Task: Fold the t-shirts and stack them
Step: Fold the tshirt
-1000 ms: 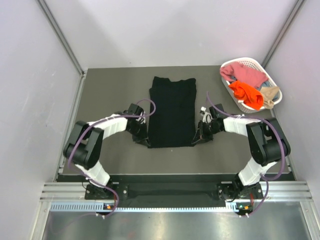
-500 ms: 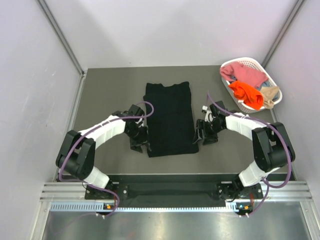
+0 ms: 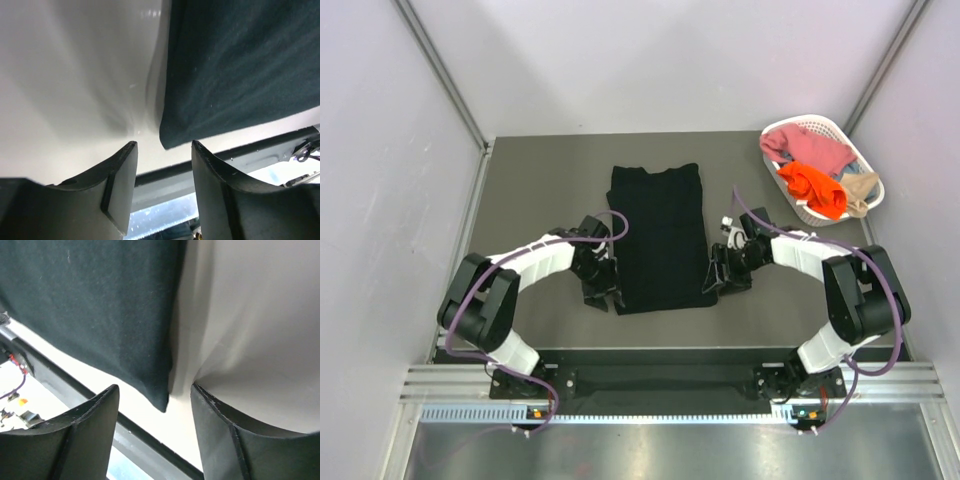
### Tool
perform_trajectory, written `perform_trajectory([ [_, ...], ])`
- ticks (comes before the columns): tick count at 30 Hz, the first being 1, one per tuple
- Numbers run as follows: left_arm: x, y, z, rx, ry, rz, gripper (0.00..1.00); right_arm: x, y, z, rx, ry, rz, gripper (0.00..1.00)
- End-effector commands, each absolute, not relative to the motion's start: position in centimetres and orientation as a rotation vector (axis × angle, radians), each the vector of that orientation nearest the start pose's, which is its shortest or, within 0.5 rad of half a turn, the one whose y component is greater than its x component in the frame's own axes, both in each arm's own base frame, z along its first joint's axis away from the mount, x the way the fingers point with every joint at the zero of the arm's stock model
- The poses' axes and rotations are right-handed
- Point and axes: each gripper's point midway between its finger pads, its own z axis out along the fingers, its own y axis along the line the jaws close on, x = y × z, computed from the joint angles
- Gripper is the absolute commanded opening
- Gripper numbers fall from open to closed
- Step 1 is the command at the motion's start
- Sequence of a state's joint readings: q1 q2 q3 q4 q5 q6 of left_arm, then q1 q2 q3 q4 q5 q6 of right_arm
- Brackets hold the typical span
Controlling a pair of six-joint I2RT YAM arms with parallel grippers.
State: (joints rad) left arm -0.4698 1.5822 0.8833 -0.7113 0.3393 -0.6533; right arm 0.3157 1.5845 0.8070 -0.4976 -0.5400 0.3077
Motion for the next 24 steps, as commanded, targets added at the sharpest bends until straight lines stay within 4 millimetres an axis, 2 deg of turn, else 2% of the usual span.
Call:
perform_trajectory([
  [1,20.2,-19.3,2.6,-0.216,3.056,-0.621,0.51,21.6,17.4,1.0,-0.182,2.891,0.867,0.59],
  [5,21.2,-19.4,2.0,-0.187,3.026,-0.614,0.47,21.8,17.6,0.5,-0.174,2.881,0.876,0.54],
  [10,22.3,-19.1,1.8,-0.160,2.981,-0.567,0.47,22.5,17.1,0.2,-0.184,2.856,0.809,0.54],
  [18,23.1,-18.9,0.3,-0.154,2.990,-0.512,0.47,23.6,16.3,-0.4,-0.164,2.861,0.718,0.59],
  [24,23.8,-18.8,0.2,-0.144,2.971,-0.489,0.47,24.1,15.9,-0.6,-0.184,2.864,0.672,0.60],
])
